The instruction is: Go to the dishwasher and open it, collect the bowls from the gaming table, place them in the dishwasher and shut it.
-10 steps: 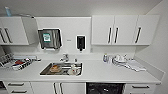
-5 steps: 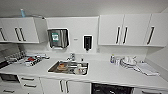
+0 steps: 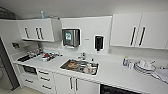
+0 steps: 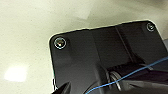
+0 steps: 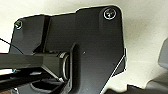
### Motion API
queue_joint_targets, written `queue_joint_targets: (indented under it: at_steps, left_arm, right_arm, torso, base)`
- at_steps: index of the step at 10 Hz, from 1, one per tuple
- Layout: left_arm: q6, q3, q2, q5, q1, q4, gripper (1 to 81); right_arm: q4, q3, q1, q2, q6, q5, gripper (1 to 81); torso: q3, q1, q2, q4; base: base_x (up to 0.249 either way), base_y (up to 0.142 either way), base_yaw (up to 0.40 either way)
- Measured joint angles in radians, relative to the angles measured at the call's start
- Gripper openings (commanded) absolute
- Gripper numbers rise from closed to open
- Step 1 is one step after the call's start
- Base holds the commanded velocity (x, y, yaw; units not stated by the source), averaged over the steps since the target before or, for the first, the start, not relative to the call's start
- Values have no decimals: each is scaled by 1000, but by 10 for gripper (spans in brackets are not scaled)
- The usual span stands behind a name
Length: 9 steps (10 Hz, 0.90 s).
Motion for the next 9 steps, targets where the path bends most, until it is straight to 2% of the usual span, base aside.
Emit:
queue_joint_targets:
  at_steps: [3,6,9]
  left_arm:
    - [0,42,-30,-24,2,0,811]
    - [0,153,-90,-35,8,0,811]
    - [0,208,-139,-42,13,0,811]
  right_arm:
    - [-12,0,0,-2,-10,-10,811]
    - [-18,39,0,-33,-12,3,811]
    - [-19,261,-2,-134,-12,24,811]
  torso:
    - [0,0,0,0]
    - [0,0,0,0]
    - [0,0,0,0]
  base:
    - [0,0,371]
    - [0,0,371]
    - [0,0,371]
